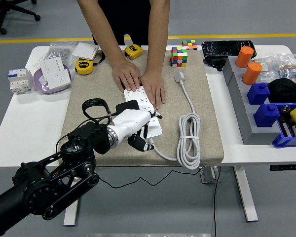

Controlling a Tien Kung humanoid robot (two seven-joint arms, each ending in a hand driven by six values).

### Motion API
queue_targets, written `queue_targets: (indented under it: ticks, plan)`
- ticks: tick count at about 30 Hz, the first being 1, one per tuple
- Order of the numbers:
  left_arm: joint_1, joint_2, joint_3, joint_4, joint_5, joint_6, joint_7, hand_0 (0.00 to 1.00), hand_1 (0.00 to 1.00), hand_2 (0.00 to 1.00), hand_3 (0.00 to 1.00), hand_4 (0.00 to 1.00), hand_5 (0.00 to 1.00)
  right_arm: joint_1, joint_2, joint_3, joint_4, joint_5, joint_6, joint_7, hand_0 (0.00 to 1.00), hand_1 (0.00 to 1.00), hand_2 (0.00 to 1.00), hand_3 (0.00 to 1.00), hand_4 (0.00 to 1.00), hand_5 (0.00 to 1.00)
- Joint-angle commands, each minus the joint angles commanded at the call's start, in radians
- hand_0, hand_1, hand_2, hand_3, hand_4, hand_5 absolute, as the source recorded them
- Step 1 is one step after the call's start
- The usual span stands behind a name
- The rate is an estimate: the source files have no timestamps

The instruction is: Pick up the plug,place it near the board,insert it into the board,press the button

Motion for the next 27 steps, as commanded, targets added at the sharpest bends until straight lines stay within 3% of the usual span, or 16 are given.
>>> queue_targets:
  ticks: [15,27]
  plan:
    - [-0.007,-0.006,0.008,0.079,0.032,0.008,0.000,0.092,0.036,0.155,0.794,0.527,0.039,-0.004,0.001,0.008,0.000,-0.008,0.000,-0.001,0.767,0.770,0.769,0.828,0.998,0.998]
    - [-0.005,0.002,0.023,0.088,0.036,-0.001,0.002,0.091,0.035,0.155,0.773,0.509,0.022,-0.006,-0.002,0.016,0.000,-0.005,0.000,0.003,0.768,0.770,0.769,0.827,0.998,0.998]
